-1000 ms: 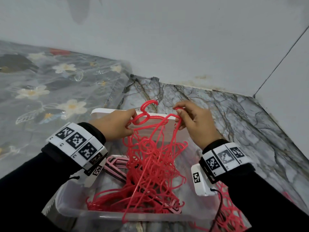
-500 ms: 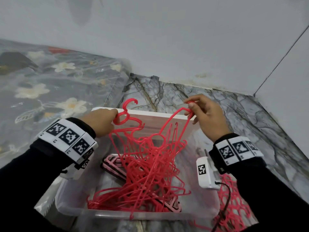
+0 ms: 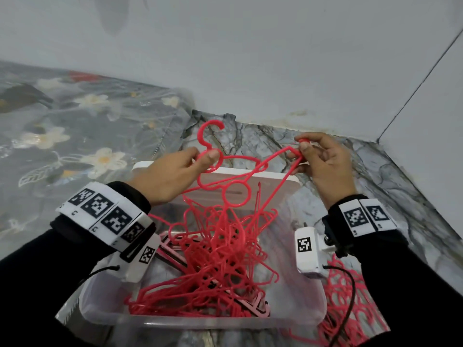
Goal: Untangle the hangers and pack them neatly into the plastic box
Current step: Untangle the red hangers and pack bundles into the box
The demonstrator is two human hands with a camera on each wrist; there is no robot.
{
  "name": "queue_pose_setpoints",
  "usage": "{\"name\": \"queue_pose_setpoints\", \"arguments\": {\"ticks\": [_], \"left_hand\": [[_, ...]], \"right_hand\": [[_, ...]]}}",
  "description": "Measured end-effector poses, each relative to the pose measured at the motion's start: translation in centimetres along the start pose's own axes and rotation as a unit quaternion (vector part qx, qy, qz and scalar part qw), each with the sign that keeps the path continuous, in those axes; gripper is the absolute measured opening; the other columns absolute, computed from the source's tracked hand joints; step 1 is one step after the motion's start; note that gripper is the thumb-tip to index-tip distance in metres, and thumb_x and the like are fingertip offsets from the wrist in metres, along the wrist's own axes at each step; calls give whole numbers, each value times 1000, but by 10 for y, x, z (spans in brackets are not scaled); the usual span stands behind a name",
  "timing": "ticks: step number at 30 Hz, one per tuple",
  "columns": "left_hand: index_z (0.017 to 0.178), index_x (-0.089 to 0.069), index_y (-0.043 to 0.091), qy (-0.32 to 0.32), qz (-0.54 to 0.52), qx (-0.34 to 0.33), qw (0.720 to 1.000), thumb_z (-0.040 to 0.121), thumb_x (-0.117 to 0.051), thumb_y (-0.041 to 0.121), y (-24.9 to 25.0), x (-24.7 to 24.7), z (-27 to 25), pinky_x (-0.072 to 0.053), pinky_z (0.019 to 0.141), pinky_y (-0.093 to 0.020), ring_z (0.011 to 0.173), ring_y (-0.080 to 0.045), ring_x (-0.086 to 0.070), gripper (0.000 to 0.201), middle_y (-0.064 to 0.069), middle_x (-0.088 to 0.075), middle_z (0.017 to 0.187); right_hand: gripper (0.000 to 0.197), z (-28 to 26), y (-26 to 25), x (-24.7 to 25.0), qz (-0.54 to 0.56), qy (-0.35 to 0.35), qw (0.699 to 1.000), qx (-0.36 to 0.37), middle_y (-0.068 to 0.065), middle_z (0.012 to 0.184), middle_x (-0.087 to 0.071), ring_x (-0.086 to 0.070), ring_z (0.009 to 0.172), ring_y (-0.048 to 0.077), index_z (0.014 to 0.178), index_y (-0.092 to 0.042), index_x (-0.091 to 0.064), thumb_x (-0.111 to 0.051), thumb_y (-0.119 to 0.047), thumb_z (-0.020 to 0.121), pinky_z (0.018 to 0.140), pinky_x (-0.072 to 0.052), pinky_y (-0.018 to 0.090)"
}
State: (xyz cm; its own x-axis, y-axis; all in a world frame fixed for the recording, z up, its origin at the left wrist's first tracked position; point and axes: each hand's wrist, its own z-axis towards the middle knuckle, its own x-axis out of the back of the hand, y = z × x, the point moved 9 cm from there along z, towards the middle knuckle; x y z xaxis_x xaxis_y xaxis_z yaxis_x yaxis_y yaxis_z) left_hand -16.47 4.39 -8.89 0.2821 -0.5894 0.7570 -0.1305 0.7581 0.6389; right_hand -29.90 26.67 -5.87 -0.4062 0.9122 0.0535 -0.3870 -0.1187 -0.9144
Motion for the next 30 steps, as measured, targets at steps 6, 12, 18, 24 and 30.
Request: {"name": "queue_pose_setpoints", "arguments": {"ticks": [6, 12, 18, 24, 30], "left_hand": [[91, -51, 12, -42, -12, -75, 996, 98, -47, 27, 18, -25, -2, -45, 62, -37, 60, -18, -51, 17, -1, -55, 71], [101, -50, 9, 9, 16, -58, 998, 101, -40, 23, 7, -18, 5, -36, 57, -26, 57, -4, -49, 18, 15, -51, 72], [90, -38, 13, 44, 32, -52, 997, 101, -34, 17, 6, -5, 5, -36, 57, -36, 59, -24, -50, 13, -5, -55, 75], [97, -39, 9, 40, 58, -17, 997, 103, -31, 19, 4, -4, 5, -41, 59, -38, 61, -27, -53, 14, -7, -53, 73], [93, -41, 9, 42, 20, -6, 999, 102, -34, 16, 3, -6, 7, -30, 58, -29, 64, -22, -47, 13, -2, -52, 76]], "right_hand": [[14, -3, 19, -5, -14, 2, 998, -67, 6, 74, -67, -66, 62, 11, 97, -11, -60, -49, -3, 96, 52, -56, 24], [24, -14, -10, -10, -351, 43, 934, 58, -1, 109, -48, -54, 93, 16, 113, -12, -52, -54, -7, 89, 79, -45, 21], [34, -49, -68, -56, -454, 33, 849, 267, 7, 101, -54, -47, 95, 23, 92, -13, -64, -52, 5, 65, 82, -39, 35], [20, -78, -52, -118, -480, -206, 797, 303, 4, 95, -62, -55, 92, 28, 94, -13, -65, -62, -6, 76, 81, -43, 43], [39, -129, 18, -164, -531, -450, 692, 190, 5, 122, -54, -49, 112, 25, 124, -14, -51, -53, -35, 92, 91, -40, 38]]}}
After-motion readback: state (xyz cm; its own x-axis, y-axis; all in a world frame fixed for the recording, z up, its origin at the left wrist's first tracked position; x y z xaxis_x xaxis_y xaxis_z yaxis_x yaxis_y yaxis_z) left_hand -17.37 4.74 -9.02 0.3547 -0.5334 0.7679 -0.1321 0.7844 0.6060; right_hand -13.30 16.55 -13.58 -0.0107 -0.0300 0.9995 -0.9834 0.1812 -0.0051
